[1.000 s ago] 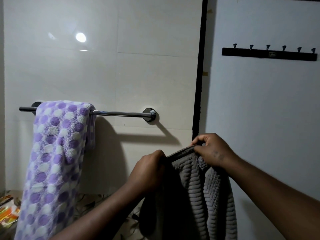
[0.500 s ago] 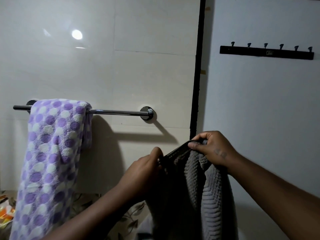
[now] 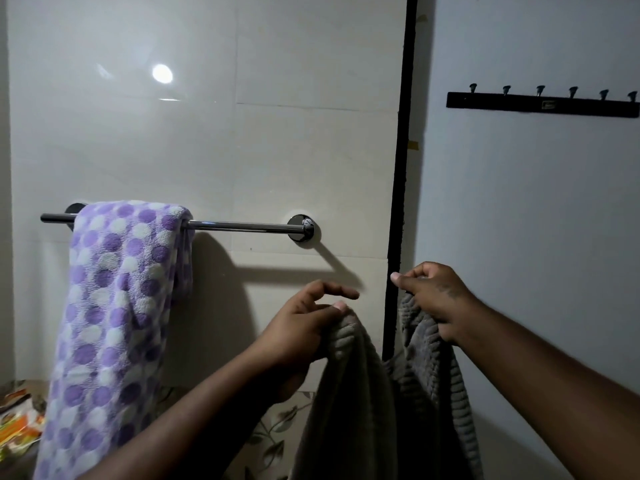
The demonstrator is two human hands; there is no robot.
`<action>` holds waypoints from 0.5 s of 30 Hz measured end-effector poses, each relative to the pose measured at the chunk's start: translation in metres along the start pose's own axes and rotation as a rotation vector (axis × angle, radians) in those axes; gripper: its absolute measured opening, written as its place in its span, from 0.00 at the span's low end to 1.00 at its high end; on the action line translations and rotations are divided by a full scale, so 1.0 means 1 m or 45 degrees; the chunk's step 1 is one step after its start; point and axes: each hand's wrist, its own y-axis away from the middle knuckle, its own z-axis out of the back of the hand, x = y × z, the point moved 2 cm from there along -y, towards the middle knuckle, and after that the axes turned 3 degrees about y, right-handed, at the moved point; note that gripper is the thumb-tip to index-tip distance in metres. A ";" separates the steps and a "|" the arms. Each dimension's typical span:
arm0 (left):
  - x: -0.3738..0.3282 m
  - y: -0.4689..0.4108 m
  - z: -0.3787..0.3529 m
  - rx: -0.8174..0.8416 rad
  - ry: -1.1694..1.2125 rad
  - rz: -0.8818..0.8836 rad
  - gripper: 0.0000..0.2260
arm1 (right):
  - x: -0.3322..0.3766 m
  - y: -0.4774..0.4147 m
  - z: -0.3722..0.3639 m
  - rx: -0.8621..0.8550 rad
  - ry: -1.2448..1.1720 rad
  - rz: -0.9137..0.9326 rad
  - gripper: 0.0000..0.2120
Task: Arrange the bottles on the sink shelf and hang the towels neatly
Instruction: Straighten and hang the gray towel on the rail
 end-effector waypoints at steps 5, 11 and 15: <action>0.013 -0.018 -0.027 -0.089 0.095 0.128 0.05 | 0.012 0.028 -0.029 0.261 -0.174 -0.065 0.13; 0.023 -0.029 -0.024 -0.243 0.042 0.079 0.06 | 0.010 0.042 -0.015 0.465 -0.260 -0.076 0.07; 0.027 -0.025 -0.017 -0.167 0.053 0.147 0.03 | 0.005 0.043 -0.001 0.361 -0.172 0.012 0.06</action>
